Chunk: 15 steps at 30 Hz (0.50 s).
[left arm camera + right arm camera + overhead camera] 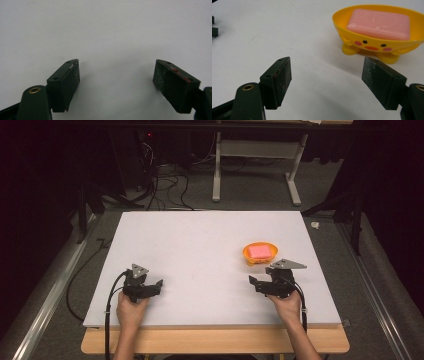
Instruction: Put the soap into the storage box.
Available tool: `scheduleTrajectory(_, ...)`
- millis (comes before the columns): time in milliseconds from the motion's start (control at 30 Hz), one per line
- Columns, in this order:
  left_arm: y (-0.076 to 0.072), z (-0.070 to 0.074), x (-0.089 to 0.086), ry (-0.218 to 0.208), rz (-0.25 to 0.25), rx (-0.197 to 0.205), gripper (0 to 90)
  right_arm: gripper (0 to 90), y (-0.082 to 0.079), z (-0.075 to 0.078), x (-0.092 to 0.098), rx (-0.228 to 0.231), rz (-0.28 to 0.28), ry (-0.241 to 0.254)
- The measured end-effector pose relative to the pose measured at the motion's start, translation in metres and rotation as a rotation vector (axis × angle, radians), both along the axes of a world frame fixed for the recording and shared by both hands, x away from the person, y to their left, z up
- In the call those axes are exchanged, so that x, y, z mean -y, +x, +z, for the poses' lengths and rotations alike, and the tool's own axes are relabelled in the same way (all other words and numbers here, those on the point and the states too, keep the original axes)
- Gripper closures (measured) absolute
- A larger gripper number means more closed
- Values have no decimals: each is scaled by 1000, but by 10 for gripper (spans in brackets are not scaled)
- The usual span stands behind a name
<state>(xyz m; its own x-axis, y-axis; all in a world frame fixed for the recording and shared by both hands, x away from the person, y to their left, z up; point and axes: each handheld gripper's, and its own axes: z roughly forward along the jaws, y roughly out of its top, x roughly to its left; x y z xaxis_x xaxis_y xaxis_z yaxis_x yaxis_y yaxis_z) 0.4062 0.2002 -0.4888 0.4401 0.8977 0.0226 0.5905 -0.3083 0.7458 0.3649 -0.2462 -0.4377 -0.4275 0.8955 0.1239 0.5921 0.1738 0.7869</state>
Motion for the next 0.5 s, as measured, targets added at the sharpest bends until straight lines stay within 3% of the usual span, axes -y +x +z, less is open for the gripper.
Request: scheduleTrajectory(500, 0, 0, 0, -1, 0, 0, 220, 254, 0, -17, -17, -31, 49, -19)
